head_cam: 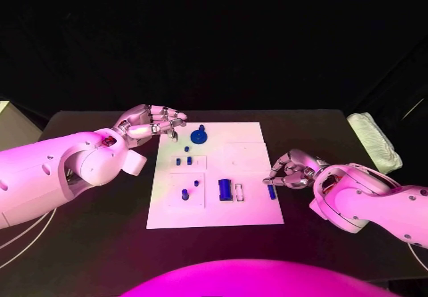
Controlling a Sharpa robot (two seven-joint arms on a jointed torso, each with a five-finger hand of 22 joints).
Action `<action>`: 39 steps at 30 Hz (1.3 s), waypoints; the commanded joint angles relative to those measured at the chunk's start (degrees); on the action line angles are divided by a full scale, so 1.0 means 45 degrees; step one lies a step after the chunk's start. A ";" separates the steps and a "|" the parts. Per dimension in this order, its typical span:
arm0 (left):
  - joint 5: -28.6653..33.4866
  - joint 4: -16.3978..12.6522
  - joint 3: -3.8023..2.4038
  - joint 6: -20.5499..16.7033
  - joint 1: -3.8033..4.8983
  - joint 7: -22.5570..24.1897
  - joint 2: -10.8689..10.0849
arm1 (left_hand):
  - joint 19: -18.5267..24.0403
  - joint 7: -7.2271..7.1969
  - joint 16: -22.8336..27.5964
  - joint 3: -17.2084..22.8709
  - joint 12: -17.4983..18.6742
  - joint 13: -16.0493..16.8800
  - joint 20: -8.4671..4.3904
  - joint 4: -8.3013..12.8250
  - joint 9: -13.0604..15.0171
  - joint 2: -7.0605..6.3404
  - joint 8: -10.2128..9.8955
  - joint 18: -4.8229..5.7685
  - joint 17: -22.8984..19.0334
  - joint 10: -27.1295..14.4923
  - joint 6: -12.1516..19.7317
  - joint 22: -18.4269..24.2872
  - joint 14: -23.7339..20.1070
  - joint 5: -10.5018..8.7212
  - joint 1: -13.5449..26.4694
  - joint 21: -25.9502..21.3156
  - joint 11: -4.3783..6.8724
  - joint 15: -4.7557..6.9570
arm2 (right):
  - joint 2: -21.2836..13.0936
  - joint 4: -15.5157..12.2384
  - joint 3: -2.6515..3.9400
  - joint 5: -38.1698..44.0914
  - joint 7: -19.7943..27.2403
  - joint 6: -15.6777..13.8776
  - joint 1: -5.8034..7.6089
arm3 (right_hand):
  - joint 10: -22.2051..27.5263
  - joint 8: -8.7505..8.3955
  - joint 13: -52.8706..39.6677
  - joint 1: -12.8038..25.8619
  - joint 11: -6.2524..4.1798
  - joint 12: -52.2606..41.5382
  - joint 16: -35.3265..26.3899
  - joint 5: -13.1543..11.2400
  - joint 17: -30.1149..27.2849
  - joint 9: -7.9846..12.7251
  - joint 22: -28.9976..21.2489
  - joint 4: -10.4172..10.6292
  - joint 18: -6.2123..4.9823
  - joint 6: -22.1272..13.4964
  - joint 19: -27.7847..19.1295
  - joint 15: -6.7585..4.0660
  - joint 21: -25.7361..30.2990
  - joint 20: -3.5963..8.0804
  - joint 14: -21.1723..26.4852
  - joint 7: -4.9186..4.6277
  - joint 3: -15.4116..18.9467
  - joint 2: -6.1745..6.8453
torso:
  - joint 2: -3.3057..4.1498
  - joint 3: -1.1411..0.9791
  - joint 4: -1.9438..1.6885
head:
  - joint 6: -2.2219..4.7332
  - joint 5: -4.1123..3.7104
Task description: Assemble the parts on the task board
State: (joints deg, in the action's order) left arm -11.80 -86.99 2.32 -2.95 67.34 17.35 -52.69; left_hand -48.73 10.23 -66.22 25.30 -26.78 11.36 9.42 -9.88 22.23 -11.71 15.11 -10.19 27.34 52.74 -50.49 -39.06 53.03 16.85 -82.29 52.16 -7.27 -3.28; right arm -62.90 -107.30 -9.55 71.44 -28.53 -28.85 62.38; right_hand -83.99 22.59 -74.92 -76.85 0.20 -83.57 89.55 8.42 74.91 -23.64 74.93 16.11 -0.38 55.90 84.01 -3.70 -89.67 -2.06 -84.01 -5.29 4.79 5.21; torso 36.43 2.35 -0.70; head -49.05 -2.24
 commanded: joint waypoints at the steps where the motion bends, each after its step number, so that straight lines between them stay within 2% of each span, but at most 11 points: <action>1: 0.0061 -0.0041 -0.0007 0.0114 0.0001 0.0217 0.0027 | -0.0084 0.0031 0.0054 -0.0056 0.0055 -0.0018 -0.0015 -0.0041 -0.0010 -0.0047 0.0015 -0.0068 0.0017 -0.0101 0.0001 0.0011 -0.0035 -0.0006 -0.0067 -0.0067 -0.0016 -0.0088 | -0.0133 0.0026 -0.0014 0.0987 -0.0097 0.0428 -0.0159 | -0.0525 -0.0032 -0.2296 -0.0160 0.0122 -0.0046 0.0070 -0.0008 0.3283 0.0015 0.3350 0.0020 0.0085 -0.0029 0.1332 0.0125 -0.0074 -0.0125 -0.1314 0.0017 -0.0084 -0.0012 | 0.0002 0.0003 0.0016 | 0.0004 -0.0075; 8: 0.0063 -0.0034 -0.0007 0.0137 -0.0001 0.0208 0.0038 | -0.0084 0.0031 0.0054 -0.0056 0.0055 -0.0018 -0.0015 -0.0041 -0.0010 -0.0047 0.0015 -0.0068 0.0017 -0.0101 0.0001 0.0011 -0.0035 -0.0006 -0.0067 -0.0067 -0.0016 -0.0088 | -0.0139 0.0215 -0.0033 0.1405 -0.0516 0.0524 -0.0439 | -0.0540 -0.0027 -0.2312 -0.0165 0.0114 -0.0063 0.0073 -0.0015 0.3288 0.0026 0.3350 0.0062 0.0085 0.0068 0.1332 0.0123 -0.0074 -0.0129 -0.1315 0.0029 -0.0132 -0.0028 | -0.0004 0.0012 -0.0027 | 0.0005 -0.0165; 12: 0.0063 -0.0032 -0.0007 0.0154 -0.0001 0.0193 0.0038 | -0.0084 0.0031 0.0054 -0.0056 0.0055 -0.0018 -0.0015 -0.0041 -0.0010 -0.0047 0.0015 -0.0068 0.0017 -0.0101 0.0001 0.0011 -0.0035 -0.0006 -0.0067 -0.0067 -0.0016 -0.0088 | 0.0012 0.0352 -0.0040 0.1474 -0.0701 0.0553 -0.0578 | -0.0566 -0.0011 -0.2342 -0.0082 0.0093 -0.0095 0.0075 -0.0025 0.3294 0.0041 0.3350 0.0112 0.0085 0.0215 0.1332 0.0110 -0.0074 -0.0128 -0.1316 0.0058 -0.0165 -0.0031 | 0.0004 0.0021 -0.0051 | -0.0003 -0.0151; 17: 0.0063 -0.0033 -0.0007 0.0170 -0.0001 0.0174 0.0026 | -0.0084 0.0031 0.0054 -0.0056 0.0055 -0.0018 -0.0015 -0.0041 -0.0010 -0.0047 0.0015 -0.0068 0.0017 -0.0101 0.0001 0.0011 -0.0035 -0.0006 -0.0067 -0.0067 -0.0016 -0.0088 | 0.0212 0.0558 -0.0044 0.1523 -0.0861 0.0631 -0.0700 | -0.0583 -0.0012 -0.2361 0.0055 0.0074 -0.0114 0.0073 -0.0031 0.3290 0.0059 0.3350 0.0129 0.0085 0.0310 0.1332 0.0095 -0.0074 -0.0122 -0.1315 0.0081 -0.0176 -0.0023 | 0.0008 0.0006 -0.0049 | -0.0025 -0.0139; 22: 0.0063 -0.0040 -0.0007 0.0177 -0.0001 0.0159 0.0005 | -0.0084 0.0031 0.0054 -0.0056 0.0055 -0.0018 -0.0015 -0.0041 -0.0010 -0.0047 0.0015 -0.0068 0.0017 -0.0101 0.0001 0.0011 -0.0035 -0.0006 -0.0067 -0.0067 -0.0016 -0.0088 | 0.0354 0.0744 -0.0048 0.1559 -0.0993 0.0808 -0.0805 | -0.0591 -0.0010 -0.2371 0.0082 0.0069 -0.0125 0.0078 -0.0032 0.3302 0.0062 0.3350 0.0130 0.0085 0.0331 0.1332 0.0091 -0.0074 -0.0120 -0.1318 0.0087 -0.0179 -0.0022 | 0.0011 0.0027 -0.0043 | -0.0065 -0.0123; 29: 0.0063 -0.0052 -0.0007 0.0185 0.0000 0.0144 -0.0013 | -0.0084 0.0031 0.0054 -0.0056 0.0055 -0.0018 -0.0015 -0.0041 -0.0010 -0.0047 0.0015 -0.0068 0.0017 -0.0101 0.0001 0.0011 -0.0035 -0.0006 -0.0067 -0.0067 -0.0016 -0.0088 | 0.0527 0.0898 -0.0052 0.1703 -0.1120 0.1088 -0.0926 | -0.0602 -0.0003 -0.2384 0.0072 0.0046 -0.0138 0.0079 -0.0022 0.3304 0.0071 0.3350 0.0096 0.0085 0.0403 0.1332 0.0075 -0.0074 -0.0112 -0.1319 0.0118 -0.0222 -0.0012 | 0.0014 0.0013 -0.0034 | -0.0110 -0.0108; 34: 0.0063 -0.0060 -0.0007 0.0193 0.0000 0.0130 -0.0036 | -0.0097 0.0033 0.0052 -0.0072 0.0033 -0.0015 -0.0013 -0.0061 -0.0015 -0.0039 0.0020 -0.0068 0.0025 -0.0088 0.0001 0.0022 -0.0030 -0.0008 -0.0086 -0.0083 -0.0016 -0.0088 | 0.0671 0.0966 -0.0058 0.1873 -0.1203 0.1292 -0.0994 | -0.0612 -0.0056 -0.2399 -0.0307 0.0000 -0.0139 0.0077 -0.0004 0.3300 0.0130 0.3350 0.0001 0.0085 0.0484 0.1332 0.0031 -0.0074 -0.0077 -0.1318 0.0162 -0.0460 0.0041 | 0.0012 0.0013 -0.0038 | -0.0127 -0.0123; 39: 0.0061 -0.0070 -0.0007 0.0207 0.0001 0.0119 -0.0049 | -0.0097 0.0033 0.0052 -0.0072 0.0033 -0.0015 -0.0013 -0.0061 -0.0015 -0.0039 0.0020 -0.0068 0.0025 -0.0088 0.0001 0.0022 -0.0030 -0.0008 -0.0086 -0.0083 -0.0016 -0.0088 | 0.0793 0.0984 -0.0062 0.2125 -0.1325 0.1416 -0.1027 | -0.0626 -0.0227 -0.2432 -0.1311 -0.0065 -0.0145 0.0079 0.0027 0.3305 0.0302 0.3350 -0.0160 0.0085 0.0636 0.1332 -0.0031 -0.0074 -0.0013 -0.1319 0.0221 -0.1418 0.0146 | 0.0003 0.0016 -0.0036 | -0.0154 -0.0129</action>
State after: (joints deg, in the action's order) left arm -11.80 -87.11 2.32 -2.90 67.32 17.37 -52.95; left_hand -48.72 10.23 -66.23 25.14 -26.78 11.36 9.42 -10.04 22.25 -11.71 15.11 -10.19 27.40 52.74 -50.49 -39.01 53.03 16.85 -82.29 52.16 -7.26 -3.28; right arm -59.72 -102.86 -9.37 79.75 -33.60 -25.90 58.39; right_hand -83.99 22.30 -74.91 -82.24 0.19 -83.89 89.54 8.42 74.91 -23.57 74.90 15.47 -0.39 58.60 84.01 -3.70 -89.66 -2.06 -84.01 -4.28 -1.27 6.04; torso 36.48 2.41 -0.86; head -49.67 -2.79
